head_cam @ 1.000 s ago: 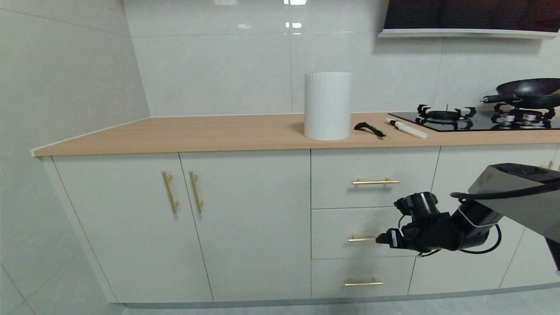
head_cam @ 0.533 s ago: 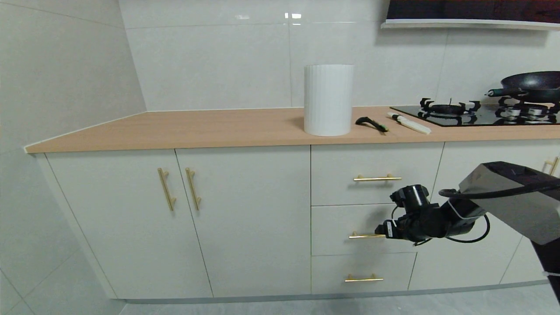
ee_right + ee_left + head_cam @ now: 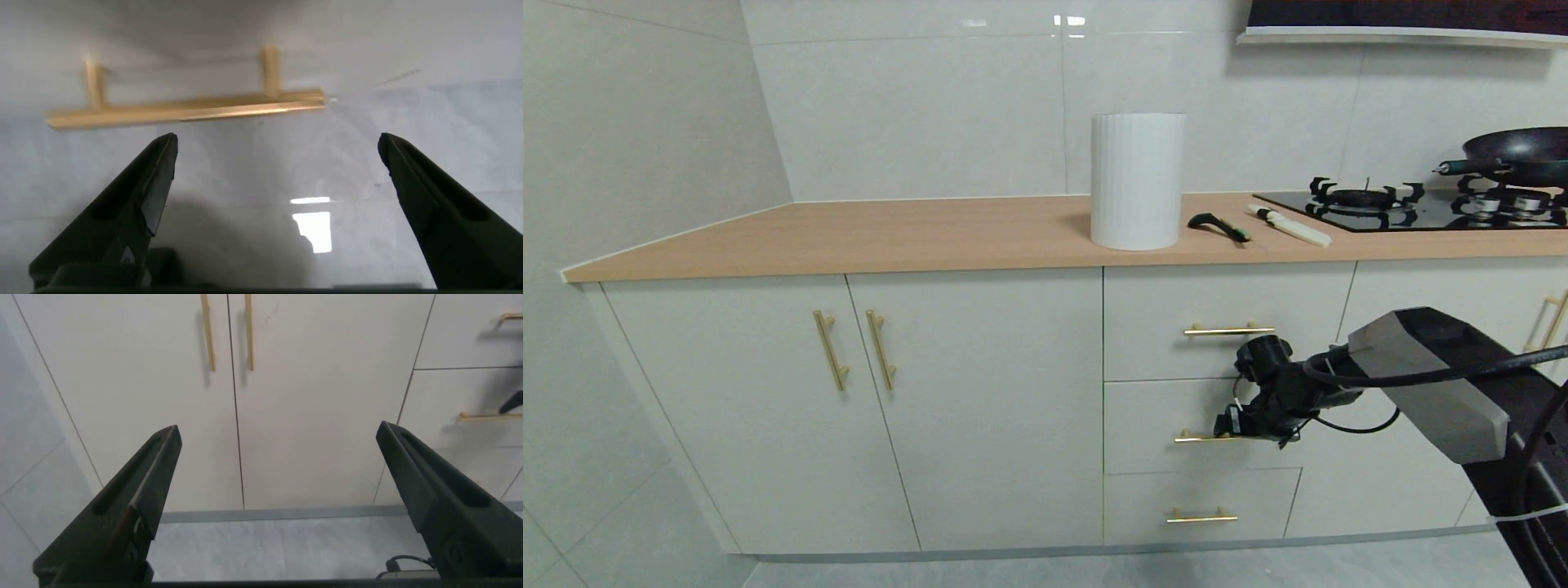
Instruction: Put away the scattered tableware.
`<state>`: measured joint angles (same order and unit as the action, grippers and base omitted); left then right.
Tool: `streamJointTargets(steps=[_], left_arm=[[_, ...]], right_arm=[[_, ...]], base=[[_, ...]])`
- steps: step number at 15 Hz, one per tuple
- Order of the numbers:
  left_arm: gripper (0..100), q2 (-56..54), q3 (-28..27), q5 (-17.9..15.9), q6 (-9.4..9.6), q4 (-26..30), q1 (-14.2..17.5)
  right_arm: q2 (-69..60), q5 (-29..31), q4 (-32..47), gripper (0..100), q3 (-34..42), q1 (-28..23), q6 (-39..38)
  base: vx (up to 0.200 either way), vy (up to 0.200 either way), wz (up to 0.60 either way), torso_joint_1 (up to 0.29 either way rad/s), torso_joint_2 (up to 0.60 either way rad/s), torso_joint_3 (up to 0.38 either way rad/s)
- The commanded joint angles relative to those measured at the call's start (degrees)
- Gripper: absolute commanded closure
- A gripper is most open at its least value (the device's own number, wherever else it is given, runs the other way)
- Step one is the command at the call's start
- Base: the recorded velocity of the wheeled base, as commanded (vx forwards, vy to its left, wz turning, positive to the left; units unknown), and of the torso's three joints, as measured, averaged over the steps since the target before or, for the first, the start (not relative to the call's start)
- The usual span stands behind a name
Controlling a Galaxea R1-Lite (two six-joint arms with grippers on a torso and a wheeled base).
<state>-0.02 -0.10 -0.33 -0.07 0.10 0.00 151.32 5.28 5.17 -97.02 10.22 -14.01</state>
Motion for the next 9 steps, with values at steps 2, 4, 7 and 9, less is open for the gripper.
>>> streamJointTargets(steps=[2,4,7,9], left_arm=[[0,0.0,0.0,0.0,-0.01,0.0,0.0],[0,0.0,0.0,0.1,-0.01,0.0,0.0],[0,0.0,0.0,0.1,-0.01,0.0,0.0],[0,0.0,0.0,0.0,-0.01,0.0,0.0]], right_arm=[[2.8,-1.0,4.8,0,-5.8,0.8,-1.5],[2.8,-1.2,5.6,0,-5.9,1.4,-3.7],[2.6,-1.2,5.5,0,-5.7,1.3,-5.0],[1.5,0.4,4.4,0,-3.1,1.3,-6.8]], base=[[0.0,0.0,0.0,0.0,0.0,0.0],[0.0,0.0,0.0,0.0,0.0,0.0],[0.0,0.0,0.0,0.0,0.0,0.0],[0.0,0.0,0.0,0.0,0.0,0.0]])
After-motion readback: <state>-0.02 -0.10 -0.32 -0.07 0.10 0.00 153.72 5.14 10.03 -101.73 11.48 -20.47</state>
